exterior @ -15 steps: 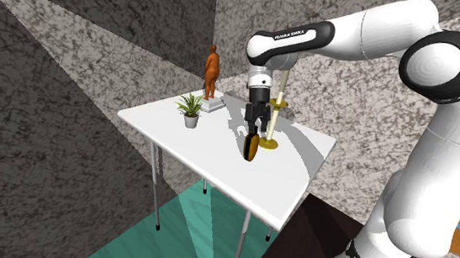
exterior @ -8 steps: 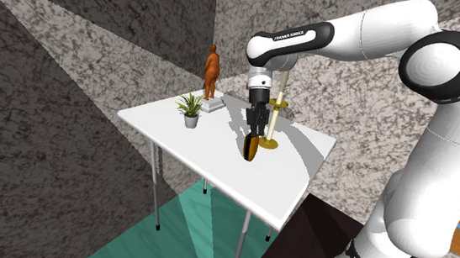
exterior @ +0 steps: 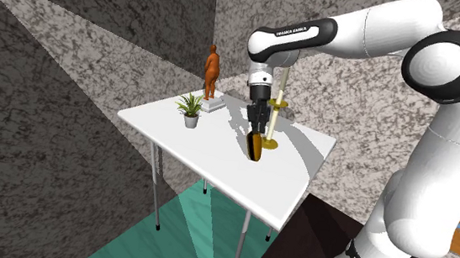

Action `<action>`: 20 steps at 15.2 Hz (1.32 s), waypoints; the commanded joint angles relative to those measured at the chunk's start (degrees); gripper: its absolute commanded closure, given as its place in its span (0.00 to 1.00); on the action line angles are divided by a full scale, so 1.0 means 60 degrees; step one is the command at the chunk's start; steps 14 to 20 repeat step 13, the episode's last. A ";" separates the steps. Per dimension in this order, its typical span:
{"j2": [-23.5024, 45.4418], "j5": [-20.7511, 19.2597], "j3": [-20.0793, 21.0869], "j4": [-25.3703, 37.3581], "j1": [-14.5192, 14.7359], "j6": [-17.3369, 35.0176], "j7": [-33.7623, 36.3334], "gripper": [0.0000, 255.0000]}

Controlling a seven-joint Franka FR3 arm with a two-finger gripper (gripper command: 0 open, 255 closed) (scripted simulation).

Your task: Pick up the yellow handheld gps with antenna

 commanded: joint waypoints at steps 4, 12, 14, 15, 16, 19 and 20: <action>-0.0070 -0.0019 -0.0018 0.0574 -0.0020 -0.0632 0.0109 1.00; -0.0119 -0.0012 -0.0030 0.1428 -0.0036 -0.1518 0.0275 1.00; -0.0117 -0.0012 -0.0030 0.1429 -0.0036 -0.1518 0.0275 1.00; -0.0117 -0.0012 -0.0030 0.1429 -0.0036 -0.1518 0.0275 1.00; -0.0117 -0.0012 -0.0030 0.1429 -0.0036 -0.1518 0.0275 1.00; -0.0117 -0.0012 -0.0030 0.1429 -0.0036 -0.1518 0.0275 1.00; -0.0117 -0.0012 -0.0030 0.1429 -0.0036 -0.1518 0.0275 1.00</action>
